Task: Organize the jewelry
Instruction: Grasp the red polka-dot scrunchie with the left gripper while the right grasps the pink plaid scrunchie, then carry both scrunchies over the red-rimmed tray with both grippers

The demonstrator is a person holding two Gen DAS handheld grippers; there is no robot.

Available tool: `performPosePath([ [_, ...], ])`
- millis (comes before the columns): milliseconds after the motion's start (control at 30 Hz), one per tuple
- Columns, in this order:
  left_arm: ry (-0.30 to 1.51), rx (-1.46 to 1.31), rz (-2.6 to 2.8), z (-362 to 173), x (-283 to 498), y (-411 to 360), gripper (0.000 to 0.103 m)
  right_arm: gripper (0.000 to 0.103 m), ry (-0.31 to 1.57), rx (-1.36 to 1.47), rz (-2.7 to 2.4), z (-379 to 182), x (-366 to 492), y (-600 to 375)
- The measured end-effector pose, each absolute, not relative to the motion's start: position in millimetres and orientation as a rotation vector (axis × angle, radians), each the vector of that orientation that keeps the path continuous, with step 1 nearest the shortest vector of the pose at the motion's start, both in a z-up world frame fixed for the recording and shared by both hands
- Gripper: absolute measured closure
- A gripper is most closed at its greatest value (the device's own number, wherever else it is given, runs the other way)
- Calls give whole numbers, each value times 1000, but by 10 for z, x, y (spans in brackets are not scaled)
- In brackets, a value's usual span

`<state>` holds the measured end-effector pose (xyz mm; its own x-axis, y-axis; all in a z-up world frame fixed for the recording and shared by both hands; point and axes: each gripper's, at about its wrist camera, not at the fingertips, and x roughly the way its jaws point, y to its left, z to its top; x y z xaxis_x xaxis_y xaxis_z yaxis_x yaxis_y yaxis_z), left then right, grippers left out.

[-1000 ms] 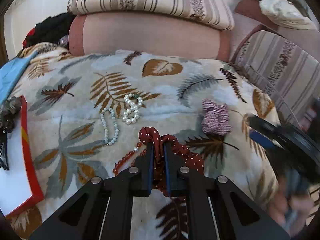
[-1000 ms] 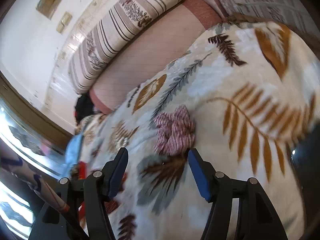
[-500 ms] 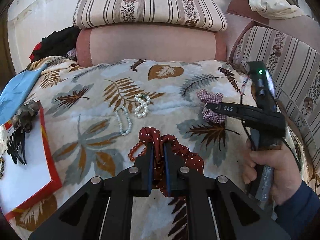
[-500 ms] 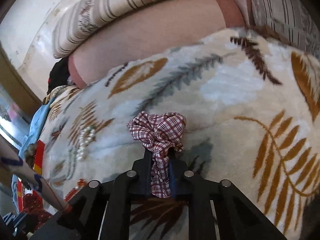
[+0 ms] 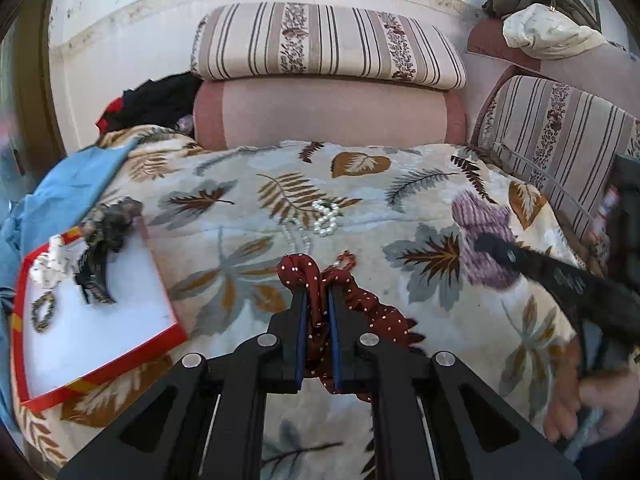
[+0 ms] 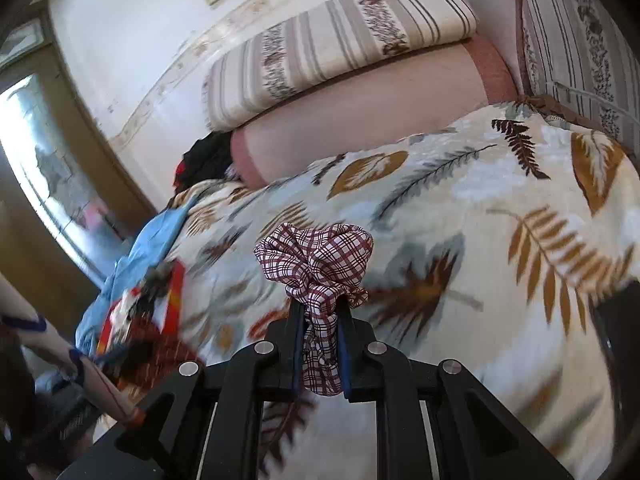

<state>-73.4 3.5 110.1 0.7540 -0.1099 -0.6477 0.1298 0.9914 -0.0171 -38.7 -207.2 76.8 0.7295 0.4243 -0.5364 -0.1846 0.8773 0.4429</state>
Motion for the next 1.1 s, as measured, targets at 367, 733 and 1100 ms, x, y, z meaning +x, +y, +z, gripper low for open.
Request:
performPosePath([
  [367, 632, 132, -107, 1096, -1147, 109, 93, 88, 695, 330, 391, 678, -967, -1743],
  [733, 618, 130, -69, 1099, -1194, 208, 93, 88, 707, 302, 383, 597, -957, -1687],
  [1100, 639, 143, -52, 1013, -1137, 193, 93, 87, 701, 299, 404, 603, -936, -1676],
])
